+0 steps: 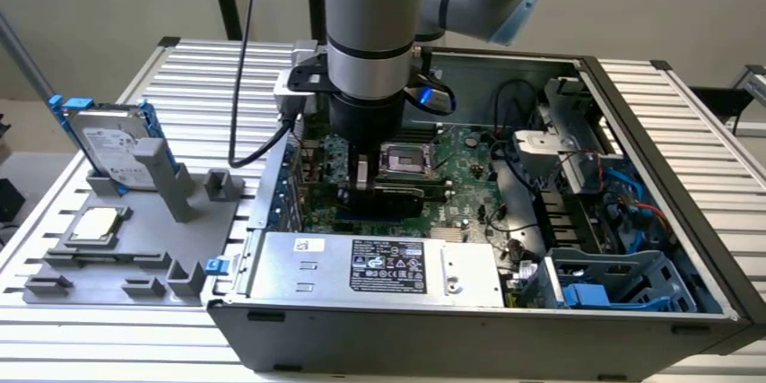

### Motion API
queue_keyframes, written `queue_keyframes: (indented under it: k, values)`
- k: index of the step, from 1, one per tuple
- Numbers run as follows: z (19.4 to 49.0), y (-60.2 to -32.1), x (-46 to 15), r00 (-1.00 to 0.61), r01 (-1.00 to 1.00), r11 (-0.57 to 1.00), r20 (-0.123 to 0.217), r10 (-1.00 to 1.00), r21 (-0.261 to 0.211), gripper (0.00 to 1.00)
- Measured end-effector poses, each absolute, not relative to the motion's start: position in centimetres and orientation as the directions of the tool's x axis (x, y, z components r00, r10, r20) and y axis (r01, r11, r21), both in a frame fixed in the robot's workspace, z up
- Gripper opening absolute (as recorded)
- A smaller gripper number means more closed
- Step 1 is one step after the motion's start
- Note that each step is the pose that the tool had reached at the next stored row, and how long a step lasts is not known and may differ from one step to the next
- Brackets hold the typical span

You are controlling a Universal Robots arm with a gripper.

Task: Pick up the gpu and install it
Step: 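Insert the gpu into the slot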

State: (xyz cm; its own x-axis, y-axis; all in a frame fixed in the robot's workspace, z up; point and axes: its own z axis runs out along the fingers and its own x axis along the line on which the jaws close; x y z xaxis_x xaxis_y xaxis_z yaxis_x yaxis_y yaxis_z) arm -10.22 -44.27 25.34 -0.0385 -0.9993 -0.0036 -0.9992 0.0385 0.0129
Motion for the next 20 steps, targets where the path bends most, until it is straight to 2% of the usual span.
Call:
queue_keyframes:
  k: [20]
  values:
    - [25.0,-44.07,-10.17,-0.038,-0.999,0.038,-0.003,-0.999,0.013,0.26]
